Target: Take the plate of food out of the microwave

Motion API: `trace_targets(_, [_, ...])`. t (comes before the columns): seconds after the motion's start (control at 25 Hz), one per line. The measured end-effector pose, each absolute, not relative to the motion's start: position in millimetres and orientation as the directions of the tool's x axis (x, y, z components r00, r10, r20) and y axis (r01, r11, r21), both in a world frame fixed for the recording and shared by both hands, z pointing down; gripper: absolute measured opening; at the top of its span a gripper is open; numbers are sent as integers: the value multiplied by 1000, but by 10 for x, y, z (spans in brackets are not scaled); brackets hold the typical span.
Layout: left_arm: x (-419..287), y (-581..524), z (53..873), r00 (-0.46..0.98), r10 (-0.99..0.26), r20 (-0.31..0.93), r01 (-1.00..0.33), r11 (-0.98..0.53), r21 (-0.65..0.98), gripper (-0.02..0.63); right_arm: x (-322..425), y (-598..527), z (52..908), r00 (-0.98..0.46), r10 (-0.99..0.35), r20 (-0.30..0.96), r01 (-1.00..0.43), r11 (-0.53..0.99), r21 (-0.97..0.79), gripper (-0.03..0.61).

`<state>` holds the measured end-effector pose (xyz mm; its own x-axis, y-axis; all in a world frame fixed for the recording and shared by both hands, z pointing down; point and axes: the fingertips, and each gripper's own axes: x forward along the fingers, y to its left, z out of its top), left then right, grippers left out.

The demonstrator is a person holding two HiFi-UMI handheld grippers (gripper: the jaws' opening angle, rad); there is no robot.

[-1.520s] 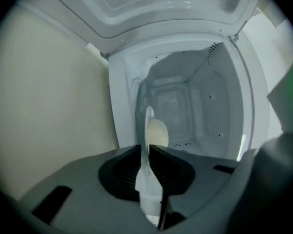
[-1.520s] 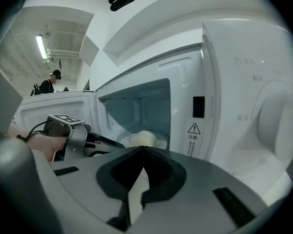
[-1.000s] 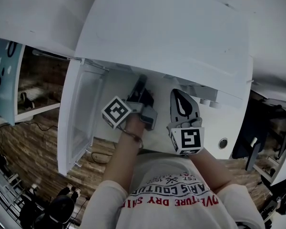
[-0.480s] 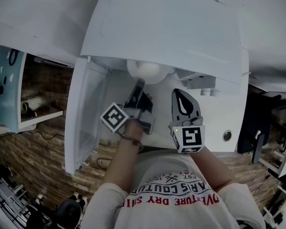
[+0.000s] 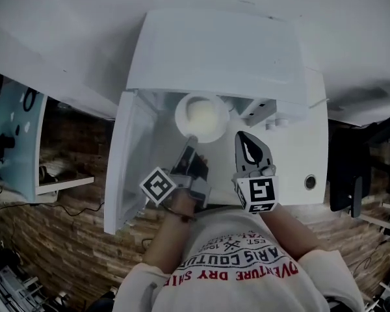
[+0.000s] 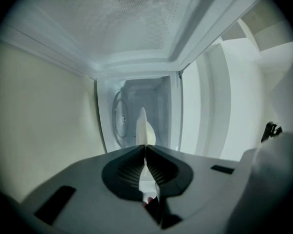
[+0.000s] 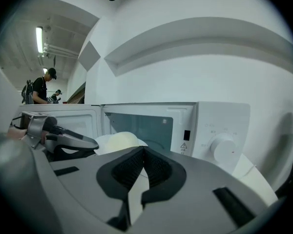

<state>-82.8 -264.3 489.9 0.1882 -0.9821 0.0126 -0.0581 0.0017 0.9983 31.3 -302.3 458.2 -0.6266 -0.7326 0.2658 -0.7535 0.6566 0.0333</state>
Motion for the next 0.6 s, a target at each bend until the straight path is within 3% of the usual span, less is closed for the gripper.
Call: trace_targets(0.6, [-642,-2116,4031,254,-959,-122,-83,-148,986,14,561,-2862,4070,-628,-749,211,-764,645,13,12])
